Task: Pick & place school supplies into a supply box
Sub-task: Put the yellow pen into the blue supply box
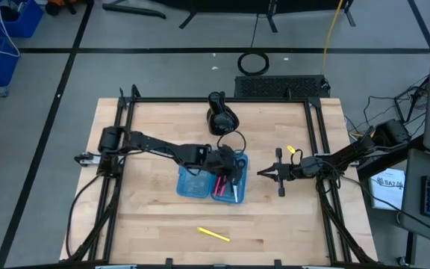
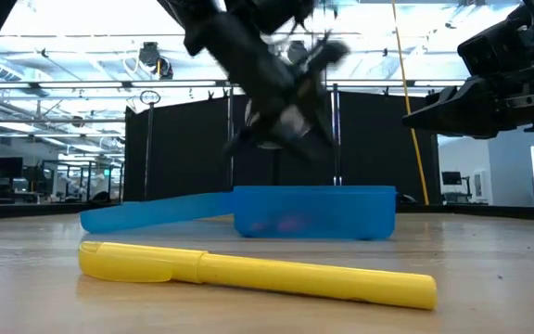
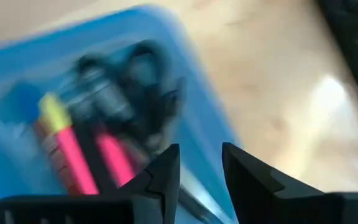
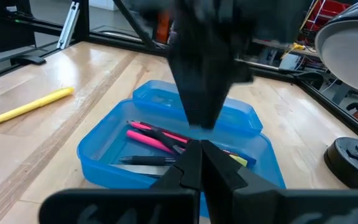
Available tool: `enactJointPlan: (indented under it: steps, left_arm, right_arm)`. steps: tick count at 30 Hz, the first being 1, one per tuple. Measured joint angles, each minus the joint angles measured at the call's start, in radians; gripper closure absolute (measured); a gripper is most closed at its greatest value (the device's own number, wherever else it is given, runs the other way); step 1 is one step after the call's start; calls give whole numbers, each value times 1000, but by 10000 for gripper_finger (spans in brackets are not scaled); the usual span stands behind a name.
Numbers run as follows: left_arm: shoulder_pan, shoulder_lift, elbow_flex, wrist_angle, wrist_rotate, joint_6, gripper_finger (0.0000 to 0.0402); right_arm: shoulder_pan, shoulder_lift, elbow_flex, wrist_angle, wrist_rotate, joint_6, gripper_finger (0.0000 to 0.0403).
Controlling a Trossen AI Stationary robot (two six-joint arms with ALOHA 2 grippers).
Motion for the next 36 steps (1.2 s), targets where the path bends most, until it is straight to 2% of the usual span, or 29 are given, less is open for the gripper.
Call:
enactJointPlan:
  steps: [4,7,8,9,11,12,15,18,20,22,24,27,29,34,36]
  left_arm:
    - [-22,-112,0,-12,107,271,280]
    - [-87,-241,0,-129,174,516,280]
    - [-124,-289,0,-190,144,589,280]
    - [-172,-336,-5,-240,73,644,280]
    - [-270,-434,-57,-271,-70,709,281]
    - [-316,-488,-101,-257,-86,735,284]
    - [-438,-654,-299,-68,-89,803,306]
    - [-512,-821,-544,108,-158,828,341]
    - [-507,-920,-708,233,-180,843,367]
    - [-465,-1016,-852,351,-161,873,391]
    - [-406,-1099,-965,462,-83,916,395]
    - [-316,-1207,-1086,535,22,987,393]
    - [-260,-1262,-1149,561,77,1020,397]
    - [-152,-1324,-1290,659,197,1089,396]
    - [-118,-1324,-1343,723,208,1104,398]
  right_arm:
    - [0,0,0,1,0,0,403]
    - [0,0,0,5,-11,27,403]
    - [0,0,0,8,-26,39,403]
    - [0,0,0,8,-42,49,403]
    - [1,0,0,31,-88,71,403]
    - [1,0,0,42,-107,85,403]
    - [1,0,11,71,-129,127,403]
    - [21,1,57,39,-129,120,403]
    - [48,0,133,1,-126,84,403]
    - [73,-1,234,-117,-109,36,403]
    - [88,1,366,-338,-72,12,403]
    - [116,2,570,-710,0,36,403]
    - [140,23,672,-876,46,80,403]
    - [218,106,831,-1018,56,251,403]
    - [244,170,896,-1096,59,335,403]
